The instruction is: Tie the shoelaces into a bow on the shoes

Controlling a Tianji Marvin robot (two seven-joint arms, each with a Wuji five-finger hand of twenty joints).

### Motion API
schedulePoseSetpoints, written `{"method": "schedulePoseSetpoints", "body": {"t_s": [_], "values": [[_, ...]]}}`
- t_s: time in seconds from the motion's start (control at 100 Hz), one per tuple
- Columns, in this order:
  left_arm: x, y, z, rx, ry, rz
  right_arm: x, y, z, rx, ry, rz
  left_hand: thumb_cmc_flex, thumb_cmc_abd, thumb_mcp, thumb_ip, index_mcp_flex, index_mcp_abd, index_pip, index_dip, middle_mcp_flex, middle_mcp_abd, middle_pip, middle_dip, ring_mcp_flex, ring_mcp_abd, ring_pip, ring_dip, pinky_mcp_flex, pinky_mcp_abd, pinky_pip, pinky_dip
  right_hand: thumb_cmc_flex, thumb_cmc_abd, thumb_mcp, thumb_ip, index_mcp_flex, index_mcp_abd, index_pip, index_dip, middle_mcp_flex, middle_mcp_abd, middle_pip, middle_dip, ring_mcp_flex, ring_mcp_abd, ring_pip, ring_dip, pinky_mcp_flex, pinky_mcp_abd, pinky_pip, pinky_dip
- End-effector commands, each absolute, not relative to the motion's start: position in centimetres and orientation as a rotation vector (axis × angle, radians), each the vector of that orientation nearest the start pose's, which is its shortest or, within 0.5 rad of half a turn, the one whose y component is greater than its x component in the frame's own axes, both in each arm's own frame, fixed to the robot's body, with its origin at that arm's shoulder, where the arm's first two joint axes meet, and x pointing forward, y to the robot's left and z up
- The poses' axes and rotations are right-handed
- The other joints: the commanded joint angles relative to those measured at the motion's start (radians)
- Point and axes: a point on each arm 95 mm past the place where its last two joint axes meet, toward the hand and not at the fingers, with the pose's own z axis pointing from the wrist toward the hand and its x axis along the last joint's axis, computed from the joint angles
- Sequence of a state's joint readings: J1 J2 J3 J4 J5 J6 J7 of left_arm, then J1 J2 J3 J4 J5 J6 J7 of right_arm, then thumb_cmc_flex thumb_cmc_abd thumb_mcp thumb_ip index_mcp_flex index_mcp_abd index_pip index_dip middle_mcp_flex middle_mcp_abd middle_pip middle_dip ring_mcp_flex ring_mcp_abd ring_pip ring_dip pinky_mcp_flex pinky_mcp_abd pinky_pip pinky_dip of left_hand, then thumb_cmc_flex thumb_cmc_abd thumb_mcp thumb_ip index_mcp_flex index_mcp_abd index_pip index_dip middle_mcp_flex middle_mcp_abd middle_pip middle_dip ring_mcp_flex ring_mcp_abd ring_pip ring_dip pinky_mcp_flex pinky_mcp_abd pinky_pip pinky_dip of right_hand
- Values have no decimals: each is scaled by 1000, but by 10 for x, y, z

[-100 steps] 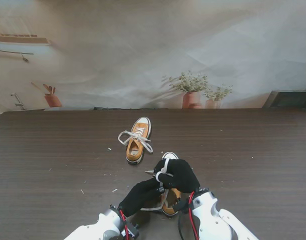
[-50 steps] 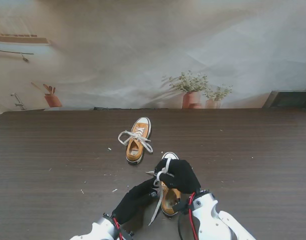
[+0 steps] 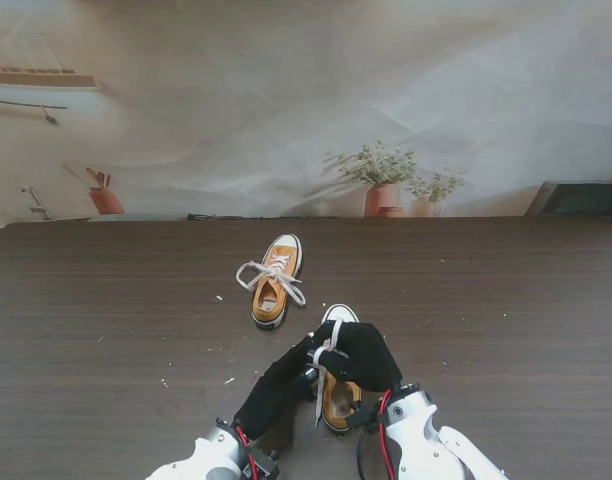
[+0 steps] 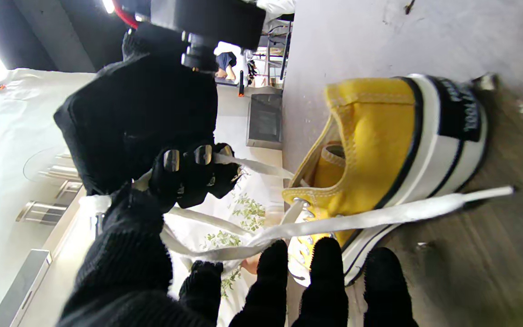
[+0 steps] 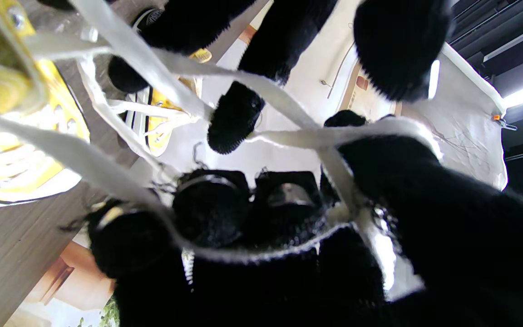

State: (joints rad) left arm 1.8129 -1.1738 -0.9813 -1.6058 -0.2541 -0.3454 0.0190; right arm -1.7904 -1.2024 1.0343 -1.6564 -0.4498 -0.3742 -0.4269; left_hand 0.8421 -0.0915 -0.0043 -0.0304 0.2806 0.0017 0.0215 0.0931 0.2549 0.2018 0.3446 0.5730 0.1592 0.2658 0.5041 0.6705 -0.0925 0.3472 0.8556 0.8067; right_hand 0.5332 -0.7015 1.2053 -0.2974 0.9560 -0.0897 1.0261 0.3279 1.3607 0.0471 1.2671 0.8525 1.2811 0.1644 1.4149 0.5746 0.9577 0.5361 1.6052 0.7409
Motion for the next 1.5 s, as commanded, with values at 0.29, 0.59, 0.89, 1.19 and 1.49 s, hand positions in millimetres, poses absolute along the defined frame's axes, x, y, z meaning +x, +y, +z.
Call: {"method": "schedulePoseSetpoints", "body": {"t_s": [0.29,0.59,0.89,1.19,1.49], "values": [[269,-125,-384,-2595,221,-2556,287,94,-355,-1733,-1001,-2584,-20,-38,-6,3,-7,-190,106,24,-73,-63,13,26,-63,-56,-11,34,-12,-90,-171,39,5,8,6,-14,18,-47,25,-14,62,-8,22,19,26,-2,13,21,2,19,15,-3],[264,-133,-376,-2663,-241,-2584,287,93,-356,-1735,-1018,-2580,42,-114,86,10,164,-151,388,179,-7,-70,69,50,-42,-65,-1,42,-10,-100,-247,155,4,8,5,-14,19,-48,25,-15,63,-9,22,19,26,-2,13,21,2,19,15,-3],[263,-136,-369,-2621,-356,-2555,286,92,-357,-1743,-1022,-2573,234,-129,66,3,363,-97,626,232,132,-60,142,45,36,-41,65,11,0,-61,-47,72,4,8,6,-14,18,-46,25,-16,63,-9,22,19,26,-2,13,21,2,19,15,-3],[264,-133,-366,-2582,-375,-2551,287,93,-357,-1743,-1024,-2565,358,-35,15,7,392,-38,655,211,153,-65,158,42,51,-33,84,7,0,-56,10,35,5,7,6,-14,18,-48,25,-15,63,-9,22,19,26,-2,13,21,2,19,15,-3],[264,-128,-362,-2538,-356,-2565,285,94,-359,-1750,-1020,-2555,388,-33,-1,16,409,-9,804,378,170,-61,169,38,56,-30,89,6,2,-52,33,23,3,7,6,-14,21,-48,27,-15,62,-9,21,19,26,-2,13,21,2,19,15,-3]]}}
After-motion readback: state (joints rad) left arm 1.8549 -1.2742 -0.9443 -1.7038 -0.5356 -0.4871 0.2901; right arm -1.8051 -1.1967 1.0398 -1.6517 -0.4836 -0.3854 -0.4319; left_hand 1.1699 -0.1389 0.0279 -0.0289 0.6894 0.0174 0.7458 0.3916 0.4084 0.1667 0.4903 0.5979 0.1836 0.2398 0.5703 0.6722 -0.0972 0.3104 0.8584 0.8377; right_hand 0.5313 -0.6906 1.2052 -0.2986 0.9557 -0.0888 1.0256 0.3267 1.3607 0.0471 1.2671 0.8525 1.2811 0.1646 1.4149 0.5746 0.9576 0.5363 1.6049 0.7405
